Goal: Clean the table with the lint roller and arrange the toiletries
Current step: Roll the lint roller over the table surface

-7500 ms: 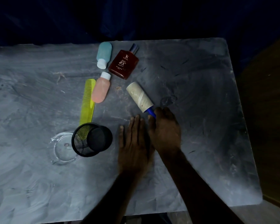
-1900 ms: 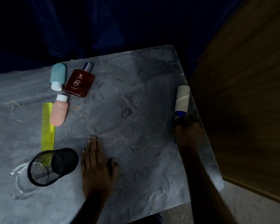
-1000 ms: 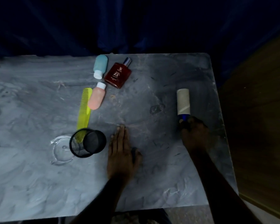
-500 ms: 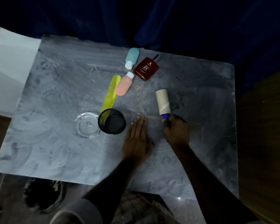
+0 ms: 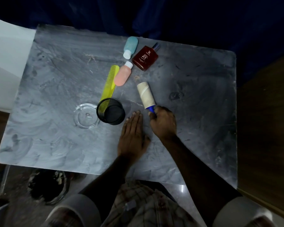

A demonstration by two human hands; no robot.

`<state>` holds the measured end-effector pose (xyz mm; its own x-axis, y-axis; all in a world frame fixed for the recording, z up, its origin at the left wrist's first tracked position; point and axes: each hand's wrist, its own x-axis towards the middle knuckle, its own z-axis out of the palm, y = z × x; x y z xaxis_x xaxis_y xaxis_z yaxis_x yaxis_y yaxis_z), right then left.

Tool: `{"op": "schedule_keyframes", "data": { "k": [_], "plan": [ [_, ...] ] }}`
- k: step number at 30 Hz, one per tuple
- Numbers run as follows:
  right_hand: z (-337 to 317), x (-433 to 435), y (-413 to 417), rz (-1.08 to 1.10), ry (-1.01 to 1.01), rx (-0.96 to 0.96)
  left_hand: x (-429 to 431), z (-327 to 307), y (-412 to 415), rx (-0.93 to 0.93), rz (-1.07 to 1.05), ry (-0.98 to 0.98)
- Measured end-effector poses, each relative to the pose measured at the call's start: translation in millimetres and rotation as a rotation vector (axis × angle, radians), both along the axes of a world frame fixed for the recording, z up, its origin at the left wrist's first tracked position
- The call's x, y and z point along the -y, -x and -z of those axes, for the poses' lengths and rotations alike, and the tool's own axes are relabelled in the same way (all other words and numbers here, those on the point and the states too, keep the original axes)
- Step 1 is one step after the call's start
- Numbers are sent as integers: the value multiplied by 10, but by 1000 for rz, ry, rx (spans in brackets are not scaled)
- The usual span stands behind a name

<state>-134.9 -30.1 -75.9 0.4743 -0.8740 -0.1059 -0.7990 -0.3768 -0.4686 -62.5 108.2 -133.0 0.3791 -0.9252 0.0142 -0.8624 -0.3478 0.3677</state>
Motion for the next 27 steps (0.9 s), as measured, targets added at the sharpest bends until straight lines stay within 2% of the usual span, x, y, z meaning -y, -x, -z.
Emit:
{"op": "schedule_keyframes", "data": {
  "k": [15, 22, 27],
  "plan": [
    [10, 517, 619, 382, -53, 32, 15, -37, 18, -4, -9, -19],
    [14, 733, 1100, 469, -72, -21, 28, -35, 32, 7, -21, -21],
    [49, 779, 1448, 622, -68, 49, 28, -25, 25, 13, -24, -63]
  ]
}}
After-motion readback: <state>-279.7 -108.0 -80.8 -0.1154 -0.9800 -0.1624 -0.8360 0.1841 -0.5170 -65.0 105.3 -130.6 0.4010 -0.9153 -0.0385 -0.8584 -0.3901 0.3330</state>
